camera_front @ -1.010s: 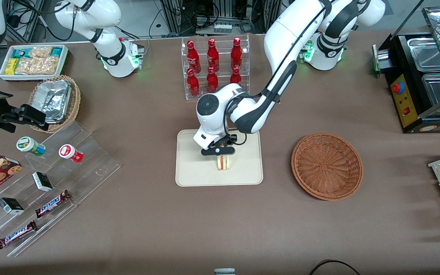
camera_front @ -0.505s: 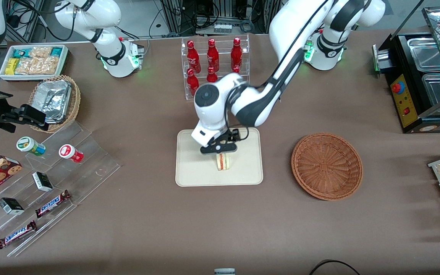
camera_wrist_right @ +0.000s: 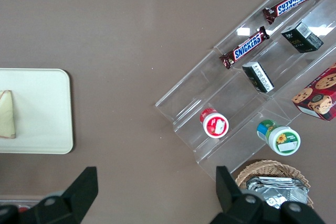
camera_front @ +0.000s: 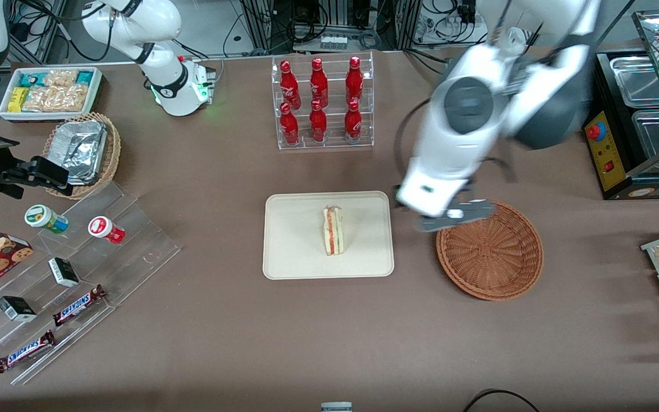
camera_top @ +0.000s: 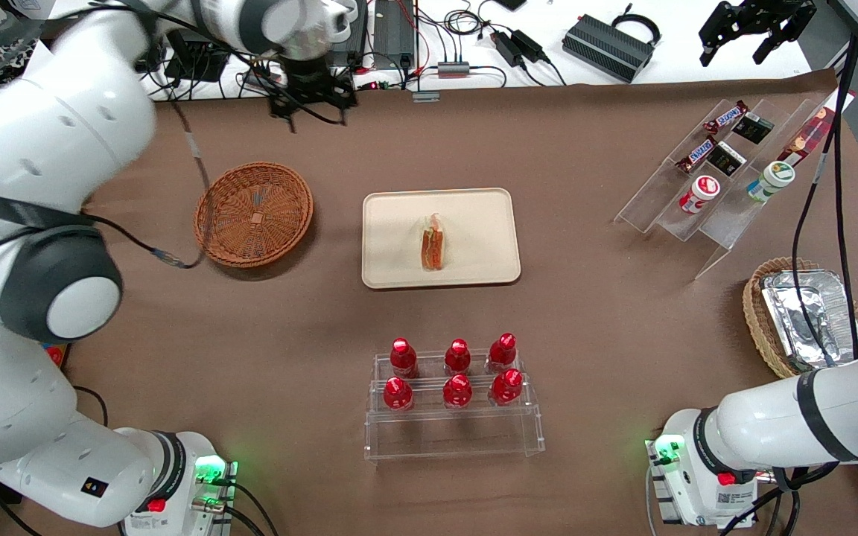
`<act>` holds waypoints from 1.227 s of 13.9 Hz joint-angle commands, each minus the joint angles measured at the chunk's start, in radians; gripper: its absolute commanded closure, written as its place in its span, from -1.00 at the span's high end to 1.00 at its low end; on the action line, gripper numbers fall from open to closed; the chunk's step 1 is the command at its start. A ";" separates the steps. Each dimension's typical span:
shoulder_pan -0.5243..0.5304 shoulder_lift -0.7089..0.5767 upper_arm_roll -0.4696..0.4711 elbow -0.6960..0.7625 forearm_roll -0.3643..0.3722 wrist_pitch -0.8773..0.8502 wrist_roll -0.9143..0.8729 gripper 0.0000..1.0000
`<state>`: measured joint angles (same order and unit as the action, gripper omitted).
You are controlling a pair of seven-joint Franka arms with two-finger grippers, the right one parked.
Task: Place sandwich from basket to tray
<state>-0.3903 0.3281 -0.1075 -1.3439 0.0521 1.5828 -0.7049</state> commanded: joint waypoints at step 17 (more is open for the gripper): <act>0.436 -0.273 0.070 -0.238 -0.081 -0.049 0.611 1.00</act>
<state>0.0571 0.0710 -0.0760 -1.5798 -0.0099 1.5307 -0.0984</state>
